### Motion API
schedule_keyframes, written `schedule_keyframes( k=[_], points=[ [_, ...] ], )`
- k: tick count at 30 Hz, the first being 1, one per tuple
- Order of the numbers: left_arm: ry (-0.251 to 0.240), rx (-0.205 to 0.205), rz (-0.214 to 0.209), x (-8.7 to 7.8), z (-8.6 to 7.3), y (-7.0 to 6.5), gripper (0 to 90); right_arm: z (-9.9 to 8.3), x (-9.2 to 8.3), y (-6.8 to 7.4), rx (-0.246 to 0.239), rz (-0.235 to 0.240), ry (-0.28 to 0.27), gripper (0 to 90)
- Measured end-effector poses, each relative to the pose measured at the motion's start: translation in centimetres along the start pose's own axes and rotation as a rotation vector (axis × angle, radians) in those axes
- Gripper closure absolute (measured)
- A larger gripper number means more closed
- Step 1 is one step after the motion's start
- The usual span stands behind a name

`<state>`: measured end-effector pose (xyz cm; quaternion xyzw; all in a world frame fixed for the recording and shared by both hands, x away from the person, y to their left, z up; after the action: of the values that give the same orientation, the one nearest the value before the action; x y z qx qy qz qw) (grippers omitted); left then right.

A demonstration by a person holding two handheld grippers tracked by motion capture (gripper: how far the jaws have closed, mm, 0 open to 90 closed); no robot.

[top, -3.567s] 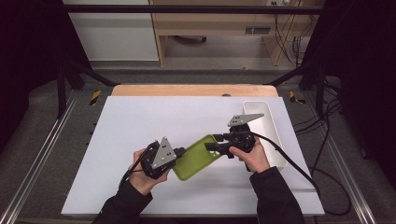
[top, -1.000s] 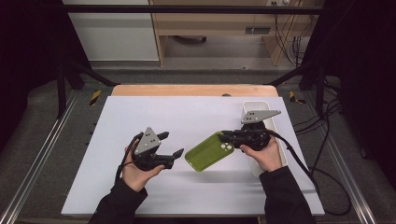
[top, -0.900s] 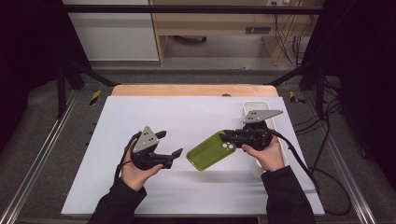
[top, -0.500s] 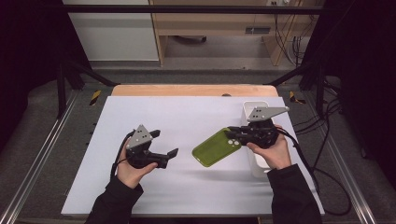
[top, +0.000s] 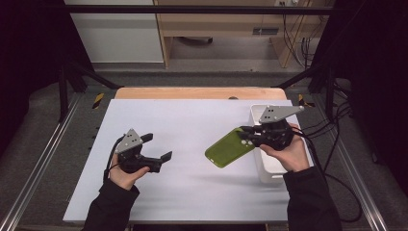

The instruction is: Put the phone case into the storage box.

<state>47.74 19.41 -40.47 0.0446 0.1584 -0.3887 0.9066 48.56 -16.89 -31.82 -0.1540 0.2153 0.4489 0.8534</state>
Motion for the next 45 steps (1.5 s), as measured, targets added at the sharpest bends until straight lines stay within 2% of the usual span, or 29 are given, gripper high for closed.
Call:
schedule_keyframes(
  k=[6,17,28,45],
  points=[
    [-0.010,0.006,0.026,-0.8,-0.8,1.1,2.3,0.7,-0.6,-0.2,-0.050,-0.024,0.014,78.8],
    [-0.025,-0.010,0.080,-1.9,-2.4,3.2,2.0,1.7,-2.3,-0.6,-0.071,-0.054,0.019,78.8],
    [-0.024,-0.017,0.112,-2.5,-3.4,4.1,1.9,2.8,-3.4,-0.8,-0.112,-0.087,0.027,78.8],
    [-0.026,-0.037,0.134,-3.4,-4.5,5.2,1.9,3.8,-4.5,-1.8,-0.167,-0.149,0.062,78.8]
  ],
)
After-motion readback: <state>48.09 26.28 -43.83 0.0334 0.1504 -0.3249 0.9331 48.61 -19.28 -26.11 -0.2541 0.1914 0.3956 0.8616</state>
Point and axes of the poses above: each handheld gripper's, and its own axes: x roughly forward along the jaws, z roughly out of its top, y roughly to its left, the point moved 3 cm from there along x, roughly forward along the jaws, and after that the axes turned 2 degrees about -y, right-handed, at the moved point
